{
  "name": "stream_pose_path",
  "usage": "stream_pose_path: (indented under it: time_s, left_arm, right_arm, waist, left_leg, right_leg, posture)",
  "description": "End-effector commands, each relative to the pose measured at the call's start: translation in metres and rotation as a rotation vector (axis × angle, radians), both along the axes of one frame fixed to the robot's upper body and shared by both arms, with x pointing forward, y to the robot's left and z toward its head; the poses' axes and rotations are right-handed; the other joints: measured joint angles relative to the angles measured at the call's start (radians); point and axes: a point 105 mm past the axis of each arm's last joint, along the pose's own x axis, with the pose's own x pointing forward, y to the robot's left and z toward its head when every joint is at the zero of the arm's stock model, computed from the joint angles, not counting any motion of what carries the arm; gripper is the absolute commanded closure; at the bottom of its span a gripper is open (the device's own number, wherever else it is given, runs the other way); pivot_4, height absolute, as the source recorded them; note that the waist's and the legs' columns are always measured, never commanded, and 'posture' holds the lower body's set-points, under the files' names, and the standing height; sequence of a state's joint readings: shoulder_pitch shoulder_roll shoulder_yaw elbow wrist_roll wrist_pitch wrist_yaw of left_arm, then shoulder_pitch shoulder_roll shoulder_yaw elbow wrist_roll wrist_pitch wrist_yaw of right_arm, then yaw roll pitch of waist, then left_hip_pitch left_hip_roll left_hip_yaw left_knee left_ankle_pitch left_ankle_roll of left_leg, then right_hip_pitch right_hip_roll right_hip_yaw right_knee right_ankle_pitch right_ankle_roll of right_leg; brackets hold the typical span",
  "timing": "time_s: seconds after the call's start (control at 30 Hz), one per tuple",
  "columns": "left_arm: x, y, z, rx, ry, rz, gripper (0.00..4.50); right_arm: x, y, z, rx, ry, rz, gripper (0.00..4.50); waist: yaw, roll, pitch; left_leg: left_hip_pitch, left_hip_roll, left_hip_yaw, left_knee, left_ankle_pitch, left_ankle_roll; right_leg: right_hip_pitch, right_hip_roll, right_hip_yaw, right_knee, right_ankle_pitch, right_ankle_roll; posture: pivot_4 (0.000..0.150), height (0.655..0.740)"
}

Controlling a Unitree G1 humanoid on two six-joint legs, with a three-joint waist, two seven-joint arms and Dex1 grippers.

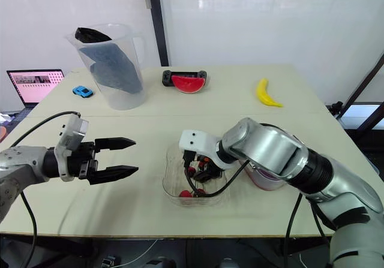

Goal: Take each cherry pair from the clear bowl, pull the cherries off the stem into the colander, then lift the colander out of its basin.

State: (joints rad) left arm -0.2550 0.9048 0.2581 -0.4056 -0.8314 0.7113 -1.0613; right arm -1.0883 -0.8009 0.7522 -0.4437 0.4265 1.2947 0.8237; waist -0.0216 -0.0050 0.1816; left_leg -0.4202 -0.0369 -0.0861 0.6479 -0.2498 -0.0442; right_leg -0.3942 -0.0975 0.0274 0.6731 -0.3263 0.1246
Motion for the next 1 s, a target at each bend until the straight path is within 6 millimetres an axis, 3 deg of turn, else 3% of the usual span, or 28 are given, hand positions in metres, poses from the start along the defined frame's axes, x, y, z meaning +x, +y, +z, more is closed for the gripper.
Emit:
stream_pose_path:
  time_s: [0.03,1.0]
  left_arm:
    - [-0.002,-0.001,0.006,0.013,-0.049,-0.003,0.00]
    - [-0.006,-0.007,0.004,0.003,-0.055,0.003,0.00]
  right_arm:
    - [0.005,0.007,0.008,-0.022,-0.074,0.049,2.35]
    - [0.009,0.002,-0.030,-0.158,-0.006,0.023,2.35]
  waist:
    - [0.000,0.000,0.000]
    - [0.000,0.000,0.000]
  left_leg:
    - [0.000,0.000,0.000,0.000,0.000,0.000]
    - [0.000,0.000,0.000,0.000,0.000,0.000]
  right_leg:
    - [0.000,0.000,0.000,0.000,0.000,0.000]
    - [-0.001,0.000,0.000,0.002,0.000,0.000]
  posture:
    - [0.150,0.7400]
    - [0.150,0.7400]
